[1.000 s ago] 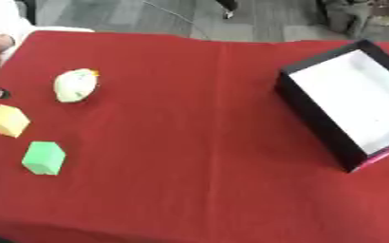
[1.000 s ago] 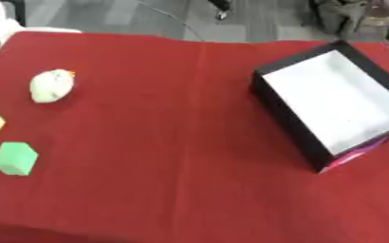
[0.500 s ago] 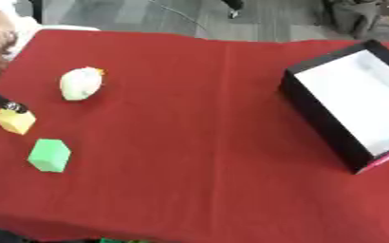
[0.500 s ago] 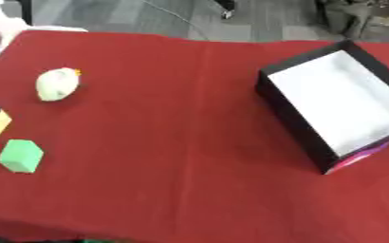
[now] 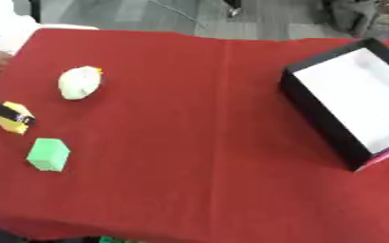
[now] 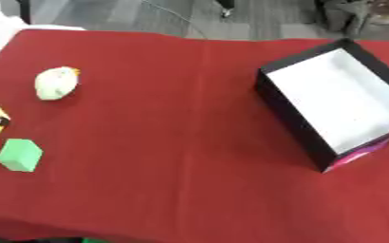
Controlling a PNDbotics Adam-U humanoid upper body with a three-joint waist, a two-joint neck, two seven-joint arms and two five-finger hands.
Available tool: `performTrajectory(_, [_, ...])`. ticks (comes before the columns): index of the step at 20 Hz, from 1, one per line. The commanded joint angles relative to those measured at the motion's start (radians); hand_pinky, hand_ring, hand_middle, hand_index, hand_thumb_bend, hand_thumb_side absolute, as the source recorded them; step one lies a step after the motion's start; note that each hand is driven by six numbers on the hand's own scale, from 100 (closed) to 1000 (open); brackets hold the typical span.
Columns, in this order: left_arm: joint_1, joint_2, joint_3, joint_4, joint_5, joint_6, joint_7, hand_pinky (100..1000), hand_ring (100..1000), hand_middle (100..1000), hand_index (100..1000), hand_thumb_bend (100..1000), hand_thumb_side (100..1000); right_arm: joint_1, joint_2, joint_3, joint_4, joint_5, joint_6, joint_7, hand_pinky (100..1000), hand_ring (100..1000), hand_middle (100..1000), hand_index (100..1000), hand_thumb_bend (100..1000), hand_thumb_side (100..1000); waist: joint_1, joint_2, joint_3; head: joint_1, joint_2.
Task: Pick up the objects with one hand, pass them to the other hand, and then place them into the box on the other side of the table.
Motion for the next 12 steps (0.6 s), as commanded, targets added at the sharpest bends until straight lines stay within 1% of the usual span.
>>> performTrajectory(1, [-0.025,0.014,0.012,0.008,-0.013,0.177,-0.141,982,945,833,861,585,373,-0.011,-0.027,-0.001,-0.021,-0.005,-0.001,0.005,1000,1000,959,1000,100,631,0.002,-0.017,-0.001,0.005,-0.003])
performTrajectory(4, [-0.031,0.004,0.014,0.012,-0.014,0.186,-0.118,954,928,815,826,533,368,-0.01,-0.027,0.001,-0.021,-0.005,0.0,0.008,1000,1000,959,1000,100,631,0.002,-0.017,-0.001,0.006,-0.003])
performTrajectory(5, [-0.031,0.002,0.013,0.012,-0.014,0.187,-0.111,945,924,809,802,504,366,-0.01,-0.027,0.001,-0.021,-0.005,0.0,0.008,1000,1000,959,1000,100,631,0.002,-0.017,-0.002,0.007,-0.002])
performTrajectory(9, [-0.032,0.0,0.006,0.016,-0.014,0.191,-0.103,930,921,812,756,332,309,-0.009,-0.028,0.001,-0.021,-0.005,0.001,0.008,1000,1000,959,1000,100,631,0.002,-0.018,-0.001,0.012,0.0])
performTrajectory(11, [-0.034,0.001,0.004,0.018,-0.018,0.195,-0.108,925,919,811,726,218,253,-0.008,-0.028,0.0,-0.021,-0.005,0.001,0.007,1000,1000,959,1000,100,631,0.002,-0.018,-0.001,0.016,0.0])
performTrajectory(12, [-0.035,0.001,0.004,0.018,-0.021,0.196,-0.111,922,915,808,715,190,240,-0.008,-0.028,0.0,-0.021,-0.005,0.001,0.007,1000,1000,959,1000,100,631,0.002,-0.019,0.0,0.017,-0.001])
